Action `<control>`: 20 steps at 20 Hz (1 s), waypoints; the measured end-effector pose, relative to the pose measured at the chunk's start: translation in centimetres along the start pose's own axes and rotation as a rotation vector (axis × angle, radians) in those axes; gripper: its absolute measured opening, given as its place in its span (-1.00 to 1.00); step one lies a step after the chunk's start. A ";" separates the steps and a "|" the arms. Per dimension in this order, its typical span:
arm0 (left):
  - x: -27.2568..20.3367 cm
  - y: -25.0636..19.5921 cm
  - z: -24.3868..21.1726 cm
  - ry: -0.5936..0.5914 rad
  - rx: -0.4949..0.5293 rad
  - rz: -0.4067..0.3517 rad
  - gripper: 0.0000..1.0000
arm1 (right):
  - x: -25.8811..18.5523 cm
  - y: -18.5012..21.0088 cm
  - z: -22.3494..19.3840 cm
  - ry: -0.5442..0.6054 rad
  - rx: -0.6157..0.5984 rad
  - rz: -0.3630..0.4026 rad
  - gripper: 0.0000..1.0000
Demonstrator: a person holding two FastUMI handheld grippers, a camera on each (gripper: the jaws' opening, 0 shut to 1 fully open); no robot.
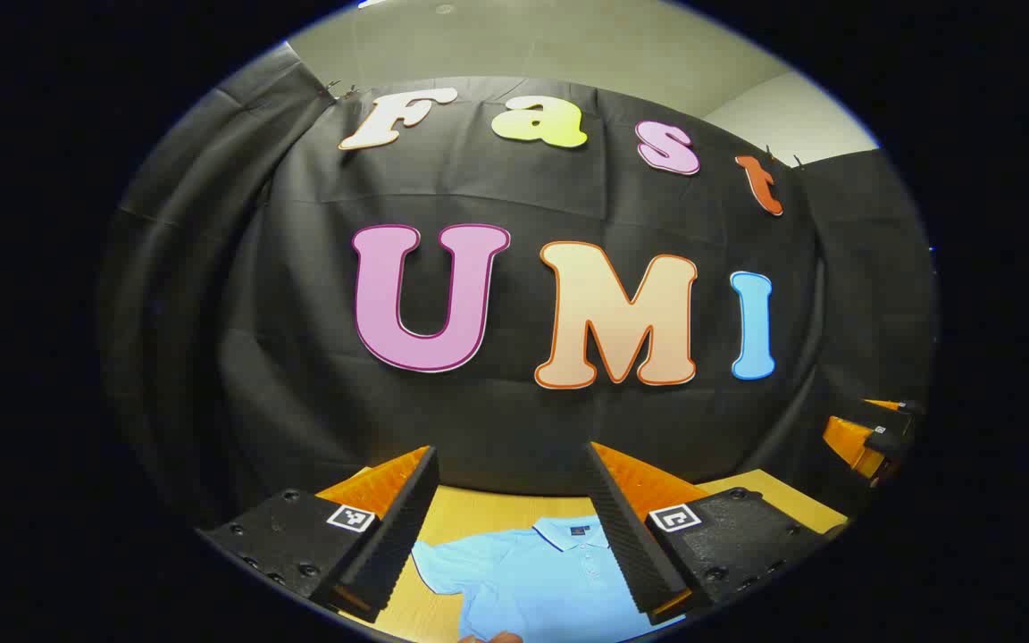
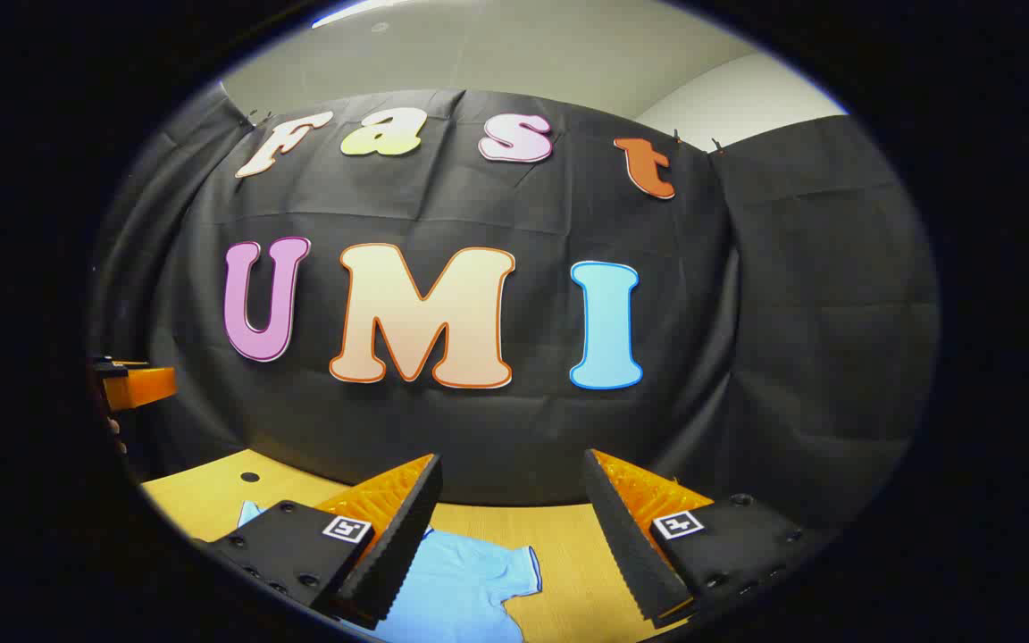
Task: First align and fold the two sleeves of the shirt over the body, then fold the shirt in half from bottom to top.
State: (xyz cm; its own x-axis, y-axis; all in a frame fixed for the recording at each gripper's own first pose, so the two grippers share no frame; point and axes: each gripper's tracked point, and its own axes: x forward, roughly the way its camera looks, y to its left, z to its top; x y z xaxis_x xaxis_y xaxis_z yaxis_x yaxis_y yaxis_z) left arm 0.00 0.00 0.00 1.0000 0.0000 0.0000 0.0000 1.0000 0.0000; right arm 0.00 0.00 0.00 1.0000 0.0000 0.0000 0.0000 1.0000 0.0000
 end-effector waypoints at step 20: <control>-0.1 1.6 -0.6 0.020 0.026 0.054 0.91 | -0.5 0.3 -0.6 0.040 0.024 -0.012 0.96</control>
State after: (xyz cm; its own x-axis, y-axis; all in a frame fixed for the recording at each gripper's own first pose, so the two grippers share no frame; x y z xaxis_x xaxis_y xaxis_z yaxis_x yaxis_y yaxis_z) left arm -0.08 1.59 -0.63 0.9983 0.0547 -0.0191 -0.0542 0.9982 0.0263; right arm -0.53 0.28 -0.62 0.9991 -0.0114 -0.0397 0.0124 0.9996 0.0242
